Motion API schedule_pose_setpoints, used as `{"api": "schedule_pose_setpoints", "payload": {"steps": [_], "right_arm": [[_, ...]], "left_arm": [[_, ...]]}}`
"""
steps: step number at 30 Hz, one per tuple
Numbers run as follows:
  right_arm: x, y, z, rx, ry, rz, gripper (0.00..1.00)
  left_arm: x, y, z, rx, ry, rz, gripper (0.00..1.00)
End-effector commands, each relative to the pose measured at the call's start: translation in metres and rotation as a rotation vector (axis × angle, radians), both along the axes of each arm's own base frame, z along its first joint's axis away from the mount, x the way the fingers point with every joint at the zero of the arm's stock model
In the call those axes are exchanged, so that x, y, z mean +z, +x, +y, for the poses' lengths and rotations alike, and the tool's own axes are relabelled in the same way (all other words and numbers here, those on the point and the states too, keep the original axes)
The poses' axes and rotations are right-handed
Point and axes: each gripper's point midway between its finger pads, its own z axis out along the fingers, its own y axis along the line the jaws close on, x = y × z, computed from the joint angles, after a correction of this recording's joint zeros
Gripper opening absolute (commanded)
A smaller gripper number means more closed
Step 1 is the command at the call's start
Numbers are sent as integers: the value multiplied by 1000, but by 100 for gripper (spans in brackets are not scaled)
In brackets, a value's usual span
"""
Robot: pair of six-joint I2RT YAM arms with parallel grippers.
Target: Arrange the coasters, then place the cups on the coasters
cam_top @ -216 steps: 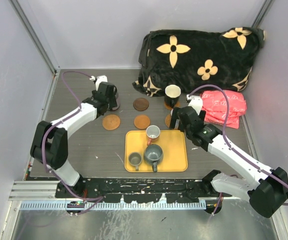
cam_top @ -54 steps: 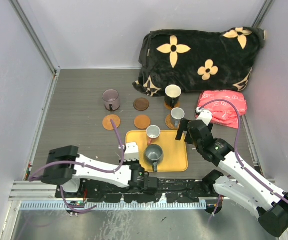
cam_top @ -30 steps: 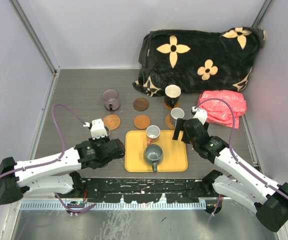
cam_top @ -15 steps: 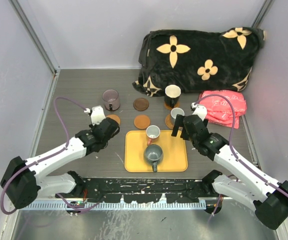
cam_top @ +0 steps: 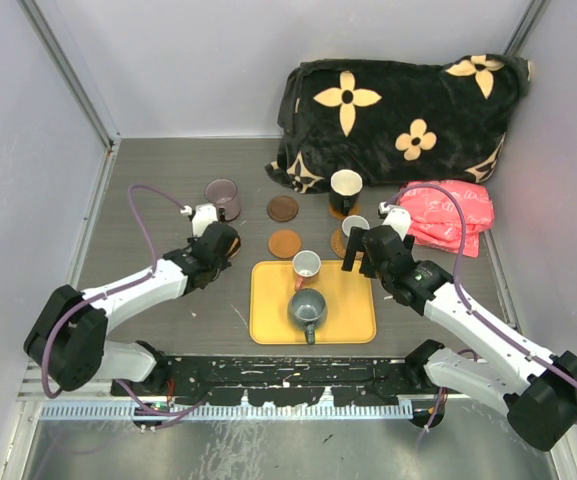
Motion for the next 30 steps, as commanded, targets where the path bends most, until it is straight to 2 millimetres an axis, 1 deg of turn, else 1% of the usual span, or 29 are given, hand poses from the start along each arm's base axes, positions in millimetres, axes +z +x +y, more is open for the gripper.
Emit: {"api": "schedule_pose_setpoints", "payload": {"steps": [1, 7, 12, 24, 30], "right_arm": [[22, 11, -1, -19, -3, -60, 100], [21, 14, -1, -21, -13, -54, 100], [21, 17, 0, -27, -15, -54, 100], [17, 15, 2, -24, -12, -39, 100], [16, 16, 2, -22, -19, -35, 100]], "left_arm": [[20, 31, -11, -15, -72, -99, 0], [17, 41, -14, -26, -68, -99, 0], [15, 44, -13, -31, -58, -100, 0], [6, 50, -16, -52, -47, -89, 0], [5, 53, -16, -52, -36, -87, 0]]}}
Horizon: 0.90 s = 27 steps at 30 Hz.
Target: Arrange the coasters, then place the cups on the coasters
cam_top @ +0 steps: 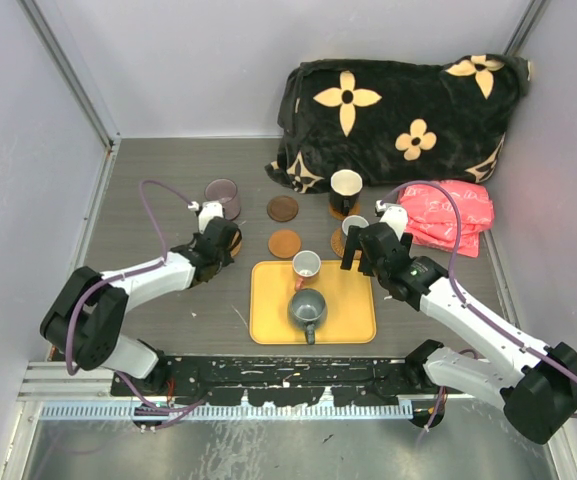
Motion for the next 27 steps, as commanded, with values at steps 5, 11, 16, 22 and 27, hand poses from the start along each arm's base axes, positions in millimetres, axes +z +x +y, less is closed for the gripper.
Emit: {"api": "schedule_pose_setpoints", "payload": {"steps": [5, 11, 16, 22, 27], "right_arm": [[18, 11, 2, -18, 19, -53, 100], [15, 12, 4, -15, 18, -48, 100], [15, 14, 6, -12, 23, -51, 100], [14, 13, 7, -10, 26, -48, 100], [13, 13, 6, -13, 28, -48, 100]], "left_arm": [[25, 26, -10, 2, -36, -90, 0], [22, 21, -9, 10, -46, -78, 0], [17, 16, -6, 18, -40, -52, 0], [13, 10, -3, 33, -45, -34, 8], [10, 5, -1, 45, -51, -25, 16]]}}
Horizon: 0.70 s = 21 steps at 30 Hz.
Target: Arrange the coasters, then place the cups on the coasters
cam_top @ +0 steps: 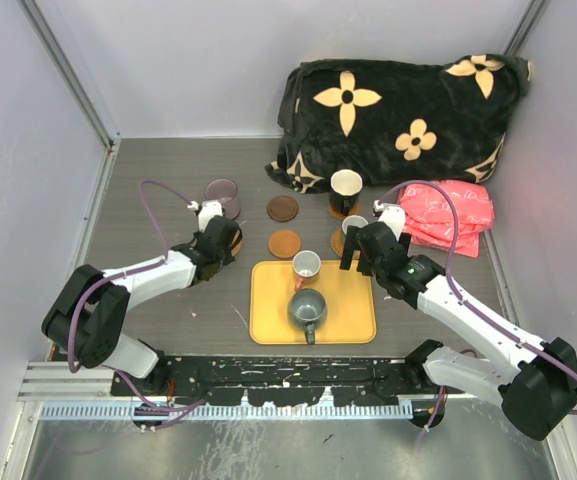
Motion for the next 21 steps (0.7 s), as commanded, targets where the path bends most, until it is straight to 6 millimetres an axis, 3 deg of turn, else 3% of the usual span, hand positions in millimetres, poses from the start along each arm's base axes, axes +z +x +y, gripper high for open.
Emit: {"api": "schedule_pose_setpoints", "payload": {"steps": [1, 12, 21], "right_arm": [[18, 11, 5, -13, 36, -62, 100], [17, 10, 5, -14, 41, -60, 100], [17, 10, 4, -14, 42, -62, 100]], "left_arm": [[11, 2, 1, 27, -29, -28, 18], [16, 0, 5, 41, -25, -34, 44], [38, 1, 8, 52, -25, -76, 48]]}}
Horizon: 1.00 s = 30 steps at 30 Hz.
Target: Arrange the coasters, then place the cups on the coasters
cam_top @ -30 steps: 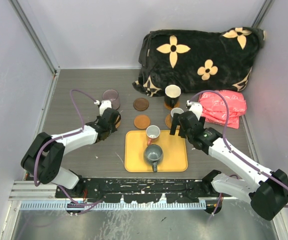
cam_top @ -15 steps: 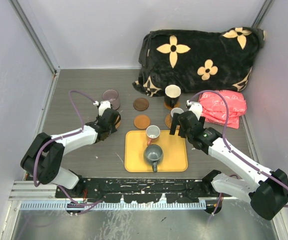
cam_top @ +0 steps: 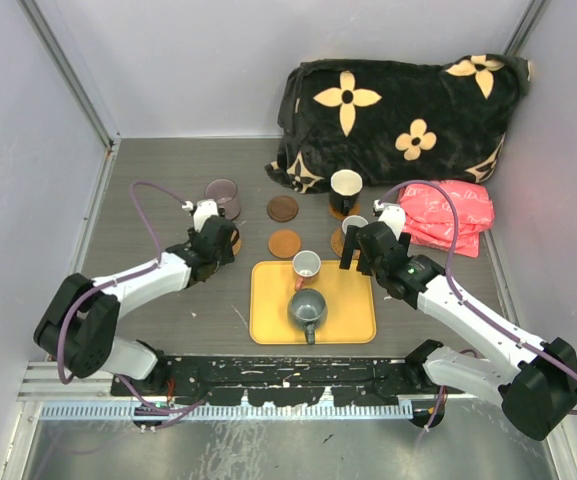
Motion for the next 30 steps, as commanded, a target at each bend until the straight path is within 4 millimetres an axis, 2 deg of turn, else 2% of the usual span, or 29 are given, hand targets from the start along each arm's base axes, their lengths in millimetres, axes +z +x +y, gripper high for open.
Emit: {"api": "schedule_pose_setpoints", "payload": {"steps": [1, 9, 17, 22, 30], "right_arm": [[16, 9, 3, -16, 39, -58, 100], [20, 9, 4, -13, 44, -67, 100], [24, 9, 1, -18, 43, -83, 100], [24, 9, 0, -17, 38, -87, 100], [29, 10, -6, -32, 15, -111, 100]], "left_arm": [[32, 7, 2, 24, -11, -80, 48], [64, 2, -2, 15, -10, -122, 50], [104, -28, -13, -5, -47, -157, 51], [113, -57, -39, -54, -72, -155, 51], [106, -102, -84, -103, -124, -100, 51]]}}
